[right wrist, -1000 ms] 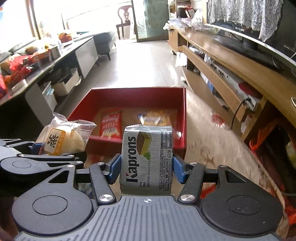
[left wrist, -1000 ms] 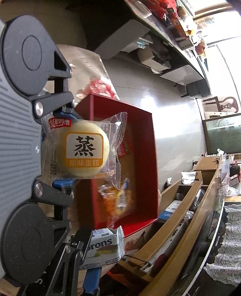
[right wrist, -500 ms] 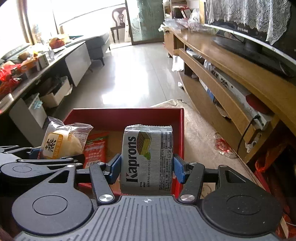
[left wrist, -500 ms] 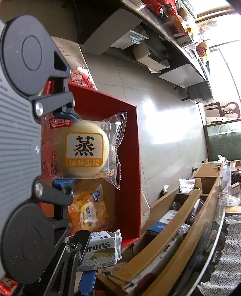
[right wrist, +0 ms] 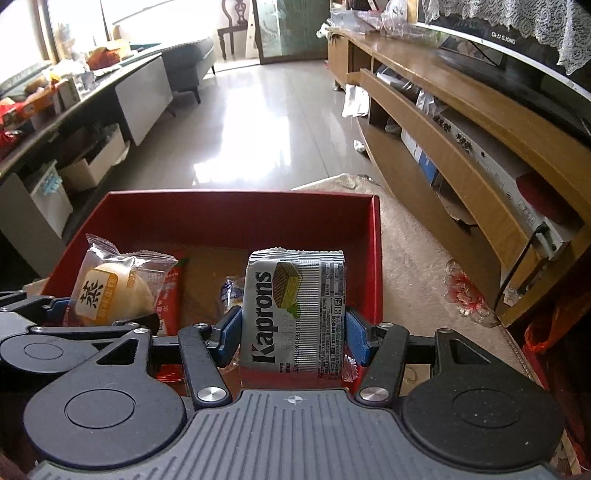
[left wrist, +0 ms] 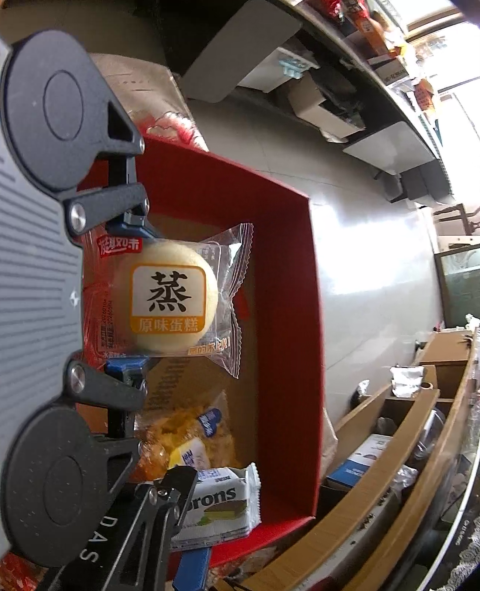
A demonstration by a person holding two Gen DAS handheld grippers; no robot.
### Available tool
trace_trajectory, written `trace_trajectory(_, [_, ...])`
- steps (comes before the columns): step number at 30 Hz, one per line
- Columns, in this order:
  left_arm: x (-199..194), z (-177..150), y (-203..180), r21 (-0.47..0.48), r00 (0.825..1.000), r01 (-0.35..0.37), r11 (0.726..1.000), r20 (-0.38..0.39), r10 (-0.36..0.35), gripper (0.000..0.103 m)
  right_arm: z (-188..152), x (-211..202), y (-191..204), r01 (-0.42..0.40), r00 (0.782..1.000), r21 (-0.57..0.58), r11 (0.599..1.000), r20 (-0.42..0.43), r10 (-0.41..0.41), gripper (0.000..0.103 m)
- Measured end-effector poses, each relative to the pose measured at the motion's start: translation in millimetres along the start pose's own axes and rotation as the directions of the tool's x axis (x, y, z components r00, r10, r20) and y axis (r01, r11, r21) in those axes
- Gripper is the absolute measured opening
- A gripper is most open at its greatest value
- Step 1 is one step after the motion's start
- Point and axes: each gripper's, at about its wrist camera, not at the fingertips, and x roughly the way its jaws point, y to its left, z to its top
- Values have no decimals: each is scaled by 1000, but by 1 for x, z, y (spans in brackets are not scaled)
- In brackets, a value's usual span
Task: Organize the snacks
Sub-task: 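Lower both held snacks into the red box and open both tools, then withdraw both open tools from the red box toward the remaining snacks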
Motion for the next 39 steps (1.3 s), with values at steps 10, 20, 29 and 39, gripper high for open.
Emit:
trace_trajectory(10, [-2, -2, 10, -23, 999, 9, 1000, -30, -10, 62, 1, -1, 6, 5, 1000, -34, 999, -8, -6, 71])
trace_trajectory(20, [-23, -3, 22, -48, 999, 34, 998, -11, -35, 65, 0, -16, 8, 18, 1000, -54, 998, 23, -16, 77])
trace_trajectory(29, [-52, -12, 33, -72, 997, 71, 995, 23, -70, 66, -4, -38, 11, 23, 998, -48, 999, 56, -20, 79])
trace_trajectory(39, [-77, -45, 40, -68, 995, 104, 992, 12, -104, 66, -23, -65, 14, 8, 998, -45, 999, 55, -5, 79])
